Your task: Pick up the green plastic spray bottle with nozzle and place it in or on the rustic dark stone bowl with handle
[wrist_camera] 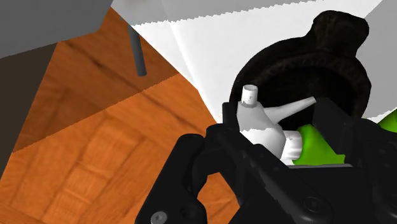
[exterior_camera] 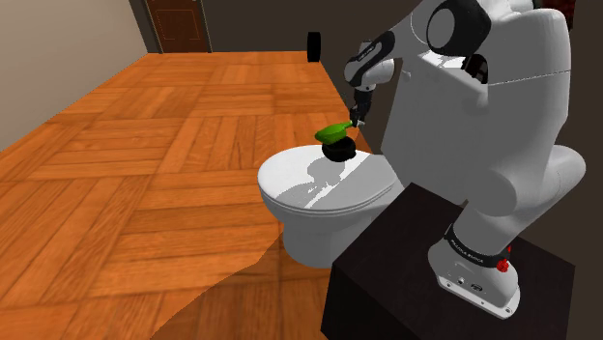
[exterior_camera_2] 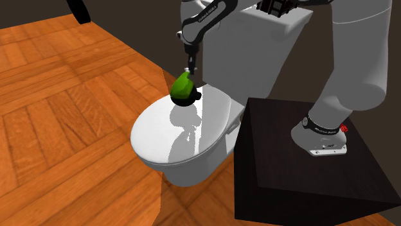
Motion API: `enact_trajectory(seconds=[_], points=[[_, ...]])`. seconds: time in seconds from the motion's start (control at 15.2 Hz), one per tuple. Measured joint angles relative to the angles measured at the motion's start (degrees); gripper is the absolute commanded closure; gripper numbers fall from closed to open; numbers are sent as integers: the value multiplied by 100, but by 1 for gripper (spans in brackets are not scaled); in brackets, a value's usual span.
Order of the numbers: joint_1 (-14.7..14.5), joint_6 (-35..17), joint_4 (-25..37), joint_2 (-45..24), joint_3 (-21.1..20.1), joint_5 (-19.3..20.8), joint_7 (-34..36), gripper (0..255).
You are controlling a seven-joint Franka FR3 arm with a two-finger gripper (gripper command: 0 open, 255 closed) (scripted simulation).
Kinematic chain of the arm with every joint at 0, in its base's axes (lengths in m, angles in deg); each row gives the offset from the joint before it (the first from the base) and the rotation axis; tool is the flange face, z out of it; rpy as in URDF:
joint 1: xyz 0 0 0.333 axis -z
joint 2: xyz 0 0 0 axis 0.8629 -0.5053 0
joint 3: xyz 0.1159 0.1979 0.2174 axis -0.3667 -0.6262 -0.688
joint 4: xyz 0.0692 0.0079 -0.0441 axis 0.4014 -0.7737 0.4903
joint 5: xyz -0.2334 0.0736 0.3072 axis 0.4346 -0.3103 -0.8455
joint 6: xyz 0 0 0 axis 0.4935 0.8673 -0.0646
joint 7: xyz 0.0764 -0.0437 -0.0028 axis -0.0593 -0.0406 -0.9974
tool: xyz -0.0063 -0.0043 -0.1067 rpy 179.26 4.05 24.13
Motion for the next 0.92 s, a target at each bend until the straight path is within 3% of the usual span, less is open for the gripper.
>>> enact_trajectory(seconds=[0.2,0.92], points=[[148,-3,160,-160,18,-43,-183,255],[201,-569,148,-719,-43,-126,-234,255]])
